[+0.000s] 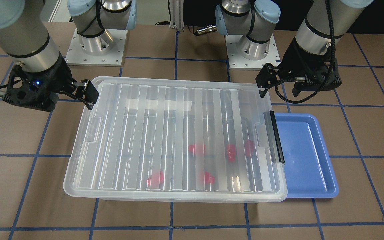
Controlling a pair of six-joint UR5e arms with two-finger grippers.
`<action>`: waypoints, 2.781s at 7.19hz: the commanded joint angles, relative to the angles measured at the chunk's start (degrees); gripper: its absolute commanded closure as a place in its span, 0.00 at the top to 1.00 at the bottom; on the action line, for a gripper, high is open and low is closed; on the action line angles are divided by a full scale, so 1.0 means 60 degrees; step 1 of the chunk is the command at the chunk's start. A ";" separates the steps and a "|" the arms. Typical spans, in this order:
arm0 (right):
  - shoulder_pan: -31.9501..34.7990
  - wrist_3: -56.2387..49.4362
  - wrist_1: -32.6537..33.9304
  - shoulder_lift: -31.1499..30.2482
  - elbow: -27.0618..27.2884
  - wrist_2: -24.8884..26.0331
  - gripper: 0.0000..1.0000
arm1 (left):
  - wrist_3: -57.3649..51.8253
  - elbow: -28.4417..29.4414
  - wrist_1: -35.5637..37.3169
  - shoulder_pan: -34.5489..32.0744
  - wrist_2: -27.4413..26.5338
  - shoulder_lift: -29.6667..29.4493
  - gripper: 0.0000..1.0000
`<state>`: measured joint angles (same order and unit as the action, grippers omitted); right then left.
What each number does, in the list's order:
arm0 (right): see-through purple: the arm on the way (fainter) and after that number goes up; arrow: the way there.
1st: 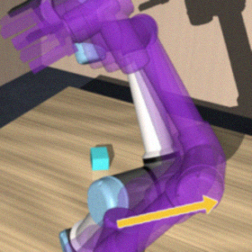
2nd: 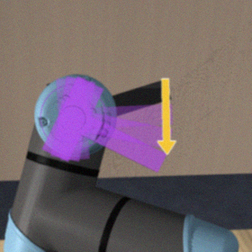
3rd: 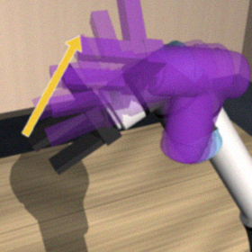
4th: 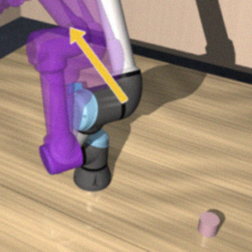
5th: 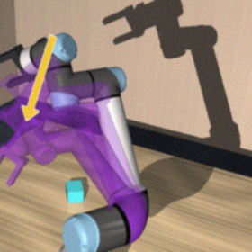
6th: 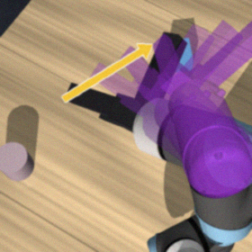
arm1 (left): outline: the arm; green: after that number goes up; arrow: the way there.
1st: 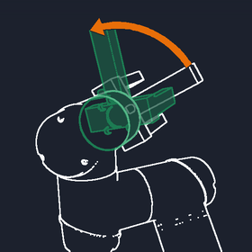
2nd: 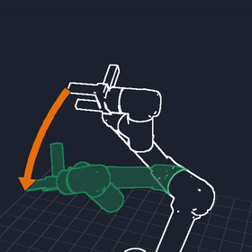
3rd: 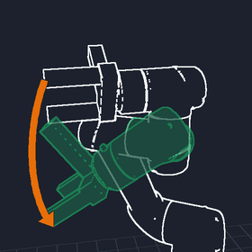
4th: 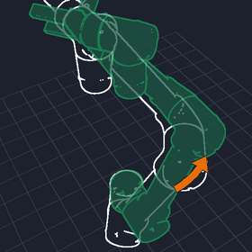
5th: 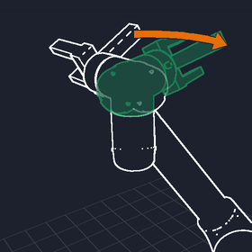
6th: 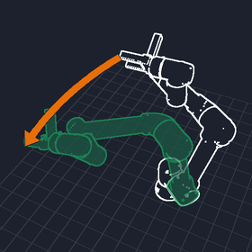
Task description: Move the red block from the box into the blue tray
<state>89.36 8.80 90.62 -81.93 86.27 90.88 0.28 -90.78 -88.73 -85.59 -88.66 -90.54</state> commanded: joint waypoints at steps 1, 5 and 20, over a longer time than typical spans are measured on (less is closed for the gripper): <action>-0.0010 -0.0437 0.1077 0.0557 0.0603 0.0029 1.00 | -0.0003 -0.0016 -0.0036 0.0012 -0.0136 0.0017 1.00; -0.0113 -0.1245 0.2560 0.0647 0.1690 0.0146 1.00 | -0.0003 -0.0031 -0.0036 0.0012 -0.0136 0.0002 1.00; -0.1825 -0.3851 0.2841 0.0544 0.1970 0.1025 1.00 | -0.0033 -0.0002 0.0022 0.0071 0.0054 -0.0246 1.00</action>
<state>79.70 -12.19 107.63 -78.66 98.11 96.88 0.10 -90.88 -88.92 -85.17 -88.69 -91.25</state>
